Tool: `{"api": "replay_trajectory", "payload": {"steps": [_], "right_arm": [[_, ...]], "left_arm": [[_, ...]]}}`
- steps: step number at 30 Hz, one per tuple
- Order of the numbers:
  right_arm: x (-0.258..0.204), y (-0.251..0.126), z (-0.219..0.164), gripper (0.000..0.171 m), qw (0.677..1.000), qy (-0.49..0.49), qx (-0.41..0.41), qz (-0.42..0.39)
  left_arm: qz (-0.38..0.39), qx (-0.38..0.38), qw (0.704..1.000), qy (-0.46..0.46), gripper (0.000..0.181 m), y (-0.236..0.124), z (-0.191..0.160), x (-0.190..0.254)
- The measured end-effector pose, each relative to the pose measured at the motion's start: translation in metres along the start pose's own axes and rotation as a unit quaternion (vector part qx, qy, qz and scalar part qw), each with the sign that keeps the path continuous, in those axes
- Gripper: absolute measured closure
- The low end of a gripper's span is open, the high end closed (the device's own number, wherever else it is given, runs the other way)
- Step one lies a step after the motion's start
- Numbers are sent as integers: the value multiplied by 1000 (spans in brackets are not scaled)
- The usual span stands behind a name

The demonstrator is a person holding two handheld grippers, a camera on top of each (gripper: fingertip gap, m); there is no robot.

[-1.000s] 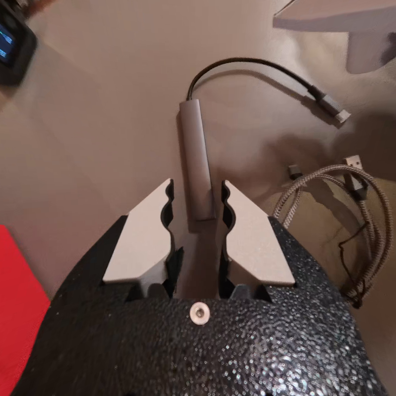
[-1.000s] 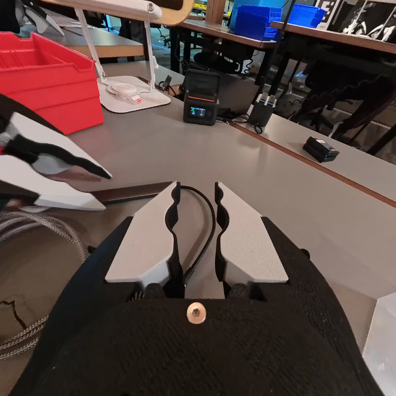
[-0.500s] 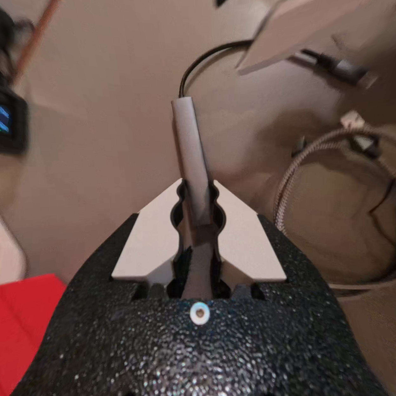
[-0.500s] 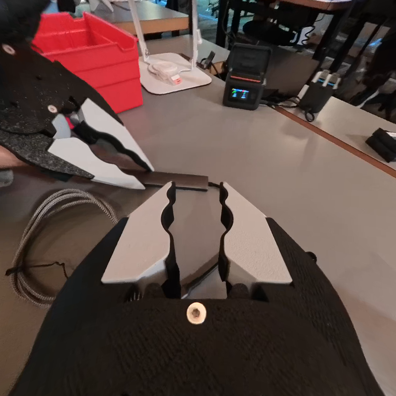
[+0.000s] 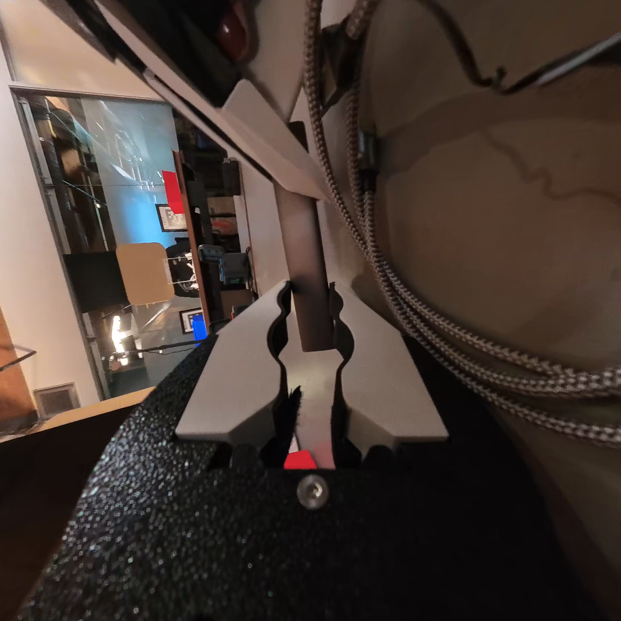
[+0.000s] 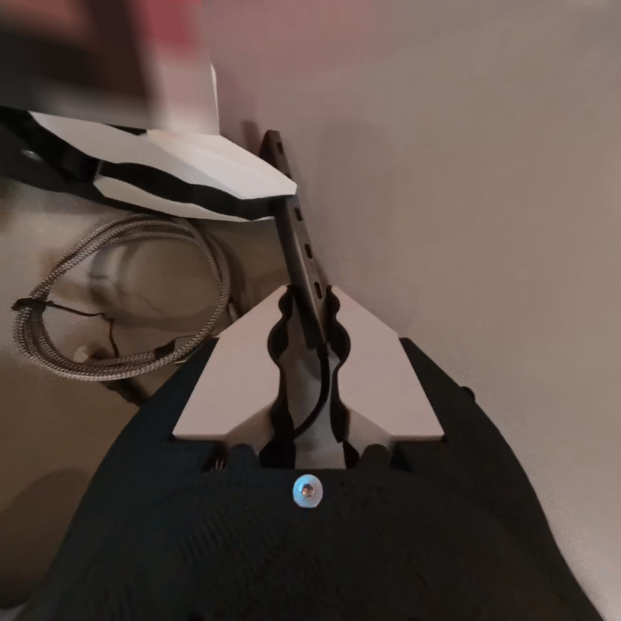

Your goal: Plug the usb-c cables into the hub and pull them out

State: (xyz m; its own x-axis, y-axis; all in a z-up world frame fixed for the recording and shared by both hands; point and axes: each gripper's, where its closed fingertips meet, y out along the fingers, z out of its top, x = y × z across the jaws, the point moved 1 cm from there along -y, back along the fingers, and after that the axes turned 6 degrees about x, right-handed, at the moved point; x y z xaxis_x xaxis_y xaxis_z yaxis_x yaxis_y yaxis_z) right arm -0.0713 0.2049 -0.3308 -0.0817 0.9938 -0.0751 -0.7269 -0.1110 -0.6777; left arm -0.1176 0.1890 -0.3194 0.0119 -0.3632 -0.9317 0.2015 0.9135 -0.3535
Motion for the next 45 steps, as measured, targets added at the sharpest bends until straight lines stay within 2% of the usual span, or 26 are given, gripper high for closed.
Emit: {"api": "replay_trajectory", "payload": {"steps": [1, 3, 5, 8, 9, 11, 12, 15, 17, 19, 23, 27, 29, 32, 34, 36, 39, 42, 45], "right_arm": [[-1, 0, 0, 154, 1000, -8, 0, 0], [2, -4, 4, 158, 998, -45, 9, -30], [2, -12, 11, 162, 993, -98, 27, -57], [-6, -26, 27, 162, 965, -233, 70, -94], [-10, -31, 31, 163, 955, -267, 78, -102], [-19, -38, 37, 163, 942, -307, 88, -102], [-23, -41, 39, 163, 938, -319, 94, -99], [-32, -48, 39, 163, 936, -327, 99, -85], [-36, -47, 35, 163, 939, -322, 93, -73], [-36, -45, 33, 162, 943, -312, 89, -74], [-13, -50, 40, 149, 949, -258, 108, -144], [9, -75, 48, 139, 955, -150, 137, -218], [6, -81, 47, 140, 959, -71, 153, -229], [-5, -77, 33, 143, 960, -15, 140, -244], [-18, -67, 24, 144, 966, 29, 129, -222], [-40, -55, 24, 145, 973, 62, 141, -170], [-70, -35, 30, 143, 977, 93, 149, -120], [-95, -10, 36, 134, 979, 112, 132, -112], [-115, 18, 31, 122, 982, 99, 73, -142]], "left_arm": [[-2, 7, 1000, -17, 161, 0, 0, 0], [2, 33, 996, -78, 144, -4, 5, -6], [21, 84, 977, -195, 127, -12, 11, -23], [17, 190, 902, -388, 102, -21, 13, -50], [3, 208, 881, -425, 102, -21, 11, -53], [-40, 251, 852, -458, 111, -25, 16, -49], [-57, 262, 847, -460, 114, -26, 20, -45], [-102, 304, 833, -451, 140, -34, 35, -37], [-121, 337, 809, -466, 167, -42, 40, -40], [-164, 343, 787, -486, 172, -45, 42, -35], [-141, 309, 791, -509, 174, -36, 31, -38], [-53, 212, 833, -508, 174, -23, -6, -42], [-18, 168, 848, -503, 174, -18, -20, -42], [35, 126, 860, -492, 174, -16, -36, -48], [67, 136, 859, -490, 174, -20, -38, -58], [86, 186, 842, -500, 174, -30, -31, -69], [149, 166, 844, -488, 174, -39, -47, -80], [165, 141, 847, -486, 174, -38, -56, -80], [161, 135, 852, -479, 174, -37, -56, -78]]}}
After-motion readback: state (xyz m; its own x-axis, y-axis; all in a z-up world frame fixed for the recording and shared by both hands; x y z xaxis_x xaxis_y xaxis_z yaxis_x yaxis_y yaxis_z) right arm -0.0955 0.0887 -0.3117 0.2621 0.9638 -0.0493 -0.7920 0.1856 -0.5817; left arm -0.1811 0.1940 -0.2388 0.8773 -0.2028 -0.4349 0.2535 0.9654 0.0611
